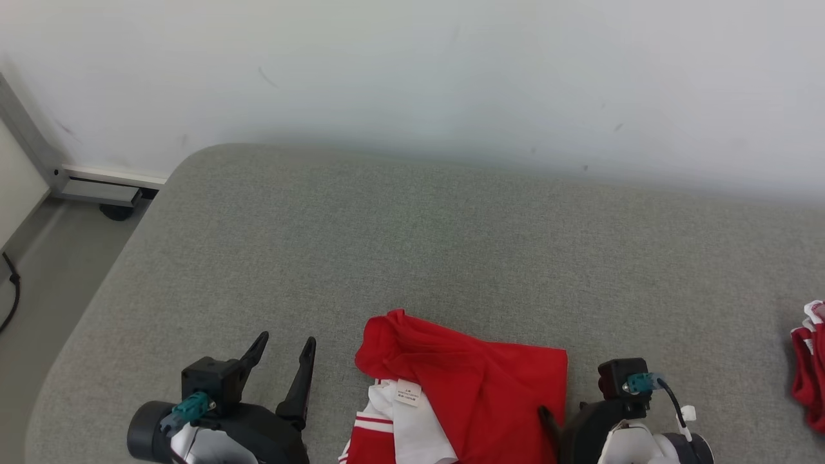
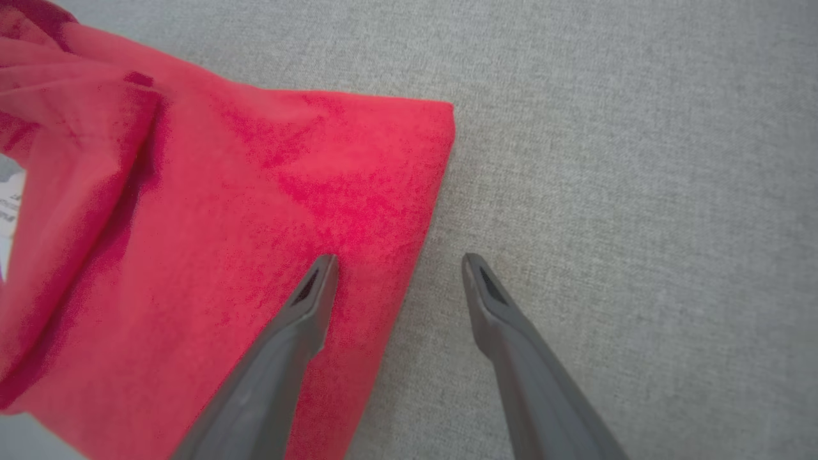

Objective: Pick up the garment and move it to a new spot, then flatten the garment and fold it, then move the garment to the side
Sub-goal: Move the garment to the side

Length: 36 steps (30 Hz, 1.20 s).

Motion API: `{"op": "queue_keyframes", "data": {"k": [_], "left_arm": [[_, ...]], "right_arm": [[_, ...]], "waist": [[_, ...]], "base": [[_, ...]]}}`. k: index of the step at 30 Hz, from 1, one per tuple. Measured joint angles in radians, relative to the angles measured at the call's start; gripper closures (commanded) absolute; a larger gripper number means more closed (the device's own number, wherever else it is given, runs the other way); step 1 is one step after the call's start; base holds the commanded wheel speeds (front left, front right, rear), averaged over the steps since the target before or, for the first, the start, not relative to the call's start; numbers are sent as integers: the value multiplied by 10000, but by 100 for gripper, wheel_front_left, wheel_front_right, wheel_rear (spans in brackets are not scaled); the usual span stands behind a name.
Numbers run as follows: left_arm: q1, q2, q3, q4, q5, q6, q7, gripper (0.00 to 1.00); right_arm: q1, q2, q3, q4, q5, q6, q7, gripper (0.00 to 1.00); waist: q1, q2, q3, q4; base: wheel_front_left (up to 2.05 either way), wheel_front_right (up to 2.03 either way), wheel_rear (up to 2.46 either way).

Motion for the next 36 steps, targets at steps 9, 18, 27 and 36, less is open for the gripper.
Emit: {"op": "queue_keyframes", "data": {"k": [9,18,27,36], "left_arm": [[-69,-13,-8,17,0,-8,15,0],[-75,-48,-50,58,0,-10,44,0],[-214,-71,-67,102,0,-86,98,0],[-226,-86,-81,119,0,-86,98,0]], "right_arm": [[536,192,-121,-502,-305,0,894,0],[551,303,-387,-784,-677,0,1599,9],[484,403,-823,-769,-905,2,2270,33],[253,422,-947,-761,-1041,0,2740,35]], "waist": [[0,0,102,176],[0,0,148,241],[-1,0,259,366],[0,0,383,498]], "base": [[0,0,0],[0,0,0],[0,0,0],[0,0,0]]}}
